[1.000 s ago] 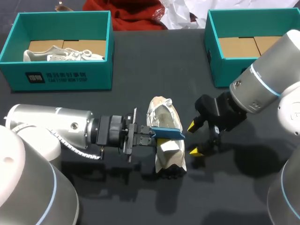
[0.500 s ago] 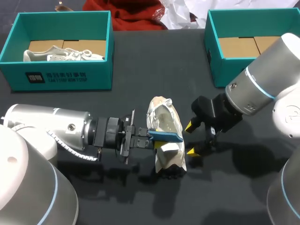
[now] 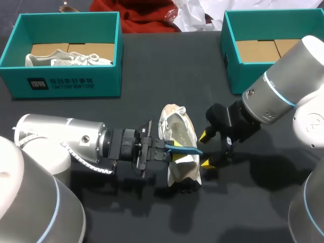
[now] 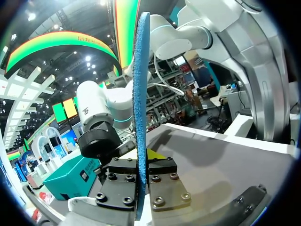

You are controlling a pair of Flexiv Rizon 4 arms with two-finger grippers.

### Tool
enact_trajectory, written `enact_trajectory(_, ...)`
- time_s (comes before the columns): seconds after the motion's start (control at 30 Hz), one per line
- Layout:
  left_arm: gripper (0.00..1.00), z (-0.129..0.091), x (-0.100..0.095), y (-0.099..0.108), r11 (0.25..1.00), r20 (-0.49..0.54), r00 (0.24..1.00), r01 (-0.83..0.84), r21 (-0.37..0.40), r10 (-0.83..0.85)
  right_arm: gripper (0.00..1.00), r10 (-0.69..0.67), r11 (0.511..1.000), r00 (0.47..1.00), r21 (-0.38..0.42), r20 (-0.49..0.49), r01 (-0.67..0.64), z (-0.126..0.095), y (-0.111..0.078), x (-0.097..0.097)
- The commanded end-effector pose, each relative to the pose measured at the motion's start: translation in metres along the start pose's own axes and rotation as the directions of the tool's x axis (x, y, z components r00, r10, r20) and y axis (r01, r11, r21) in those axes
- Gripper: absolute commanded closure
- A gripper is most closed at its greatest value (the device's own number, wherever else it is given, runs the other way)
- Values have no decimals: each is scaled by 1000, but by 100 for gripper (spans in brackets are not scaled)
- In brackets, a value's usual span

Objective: Take the shoe out of the shoebox, open the shoe tongue, remove and reinsert the insole, then place the shoe into the shoebox

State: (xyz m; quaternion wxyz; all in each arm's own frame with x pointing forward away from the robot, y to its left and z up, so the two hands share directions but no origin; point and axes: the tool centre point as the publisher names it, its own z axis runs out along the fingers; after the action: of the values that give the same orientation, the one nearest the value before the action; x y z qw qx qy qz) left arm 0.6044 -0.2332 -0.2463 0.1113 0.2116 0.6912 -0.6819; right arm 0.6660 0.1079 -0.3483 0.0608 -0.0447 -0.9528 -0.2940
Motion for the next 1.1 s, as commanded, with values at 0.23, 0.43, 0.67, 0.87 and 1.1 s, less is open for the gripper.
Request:
enact_trajectory(0.23, 100, 20, -2, 14, 1000, 12, 1000, -6, 1, 6, 0, 0, 1000, 1000, 1, 2, 0, 1, 0, 1)
enact_trajectory(0.43, 100, 20, -2, 22, 1000, 27, 1000, -16, 0, 16, 0, 0, 1000, 1000, 1, 2, 0, 1, 0, 1)
enact_trajectory(0.67, 100, 17, -2, 28, 1000, 41, 999, -20, 8, 20, 0, 0, 1000, 1000, 1, 2, 0, 1, 0, 1)
enact_trajectory(0.87, 100, 15, -5, 29, 999, 67, 997, -37, 10, 36, 0, 0, 1000, 1000, 1, 2, 0, 1, 0, 1)
enact_trajectory(1.1, 100, 13, -6, 29, 999, 88, 995, -47, 12, 46, 0, 0, 1000, 1000, 1, 2, 0, 1, 0, 1)
